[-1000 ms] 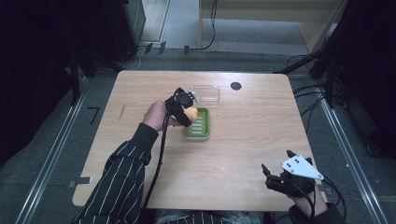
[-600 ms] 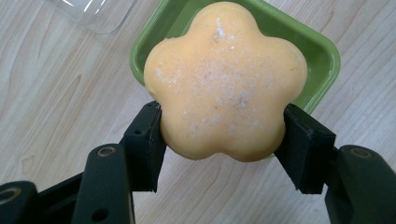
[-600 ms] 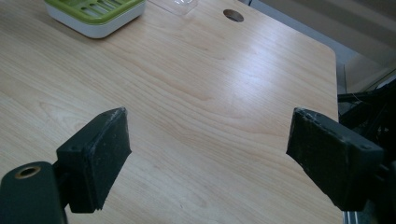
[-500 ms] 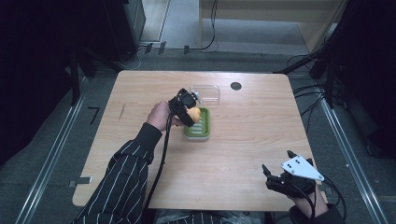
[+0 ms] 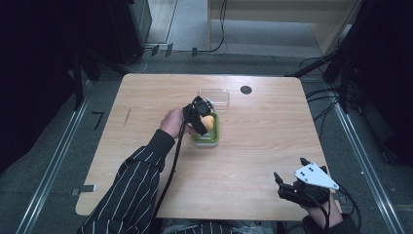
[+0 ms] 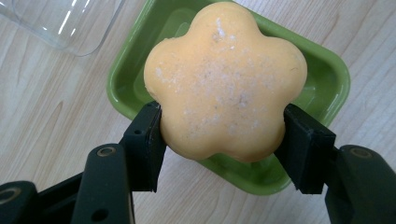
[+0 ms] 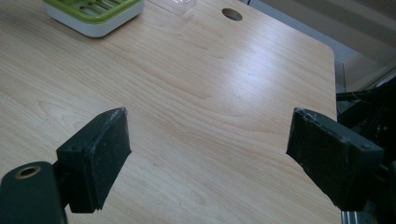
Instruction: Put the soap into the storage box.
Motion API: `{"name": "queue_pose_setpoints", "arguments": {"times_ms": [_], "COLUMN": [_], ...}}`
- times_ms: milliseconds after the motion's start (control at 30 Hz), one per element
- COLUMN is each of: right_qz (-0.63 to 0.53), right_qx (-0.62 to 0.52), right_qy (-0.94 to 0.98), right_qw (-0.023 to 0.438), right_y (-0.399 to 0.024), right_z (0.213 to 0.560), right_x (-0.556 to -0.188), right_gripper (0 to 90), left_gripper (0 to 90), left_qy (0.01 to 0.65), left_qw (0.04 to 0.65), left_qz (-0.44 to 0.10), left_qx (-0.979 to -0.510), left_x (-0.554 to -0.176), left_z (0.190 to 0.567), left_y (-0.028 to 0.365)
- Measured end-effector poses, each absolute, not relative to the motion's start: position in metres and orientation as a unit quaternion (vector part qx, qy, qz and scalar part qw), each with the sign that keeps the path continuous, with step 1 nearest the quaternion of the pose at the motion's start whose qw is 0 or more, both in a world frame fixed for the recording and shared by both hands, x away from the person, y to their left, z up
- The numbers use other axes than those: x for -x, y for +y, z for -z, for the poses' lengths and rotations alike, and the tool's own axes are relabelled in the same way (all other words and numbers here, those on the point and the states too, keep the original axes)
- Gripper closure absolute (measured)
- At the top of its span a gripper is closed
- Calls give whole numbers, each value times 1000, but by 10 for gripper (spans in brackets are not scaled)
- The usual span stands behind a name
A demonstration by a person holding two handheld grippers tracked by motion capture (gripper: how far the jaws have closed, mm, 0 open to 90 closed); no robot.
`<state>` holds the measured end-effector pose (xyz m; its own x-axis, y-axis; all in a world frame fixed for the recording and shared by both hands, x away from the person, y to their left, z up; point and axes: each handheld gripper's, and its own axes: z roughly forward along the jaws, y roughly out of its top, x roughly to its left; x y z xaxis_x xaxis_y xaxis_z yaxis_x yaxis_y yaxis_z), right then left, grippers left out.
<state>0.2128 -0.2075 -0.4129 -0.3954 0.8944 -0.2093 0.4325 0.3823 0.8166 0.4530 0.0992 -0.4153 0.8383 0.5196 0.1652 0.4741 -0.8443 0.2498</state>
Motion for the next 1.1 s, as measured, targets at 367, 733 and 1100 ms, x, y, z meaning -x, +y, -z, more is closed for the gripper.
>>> {"name": "queue_pose_setpoints", "arguments": {"times_ms": [367,733,1100], "right_qz": [-345,-345,-345], "right_qx": [-436,-436,-436], "right_qy": [761,761,760], "right_qw": [335,336,336], "right_y": [-208,-208,-208], "right_z": [413,413,413], "right_x": [-213,-213,-213], "right_gripper": [137,137,137], "left_gripper": [396,395,384], "left_qy": [252,242,236], "left_qw": [92,77,71], "left_qz": [-123,-127,-123], "left_qx": [-955,-959,-961], "left_x": [-454,-455,-455], "left_z": [428,438,444], "left_y": [93,91,91]}}
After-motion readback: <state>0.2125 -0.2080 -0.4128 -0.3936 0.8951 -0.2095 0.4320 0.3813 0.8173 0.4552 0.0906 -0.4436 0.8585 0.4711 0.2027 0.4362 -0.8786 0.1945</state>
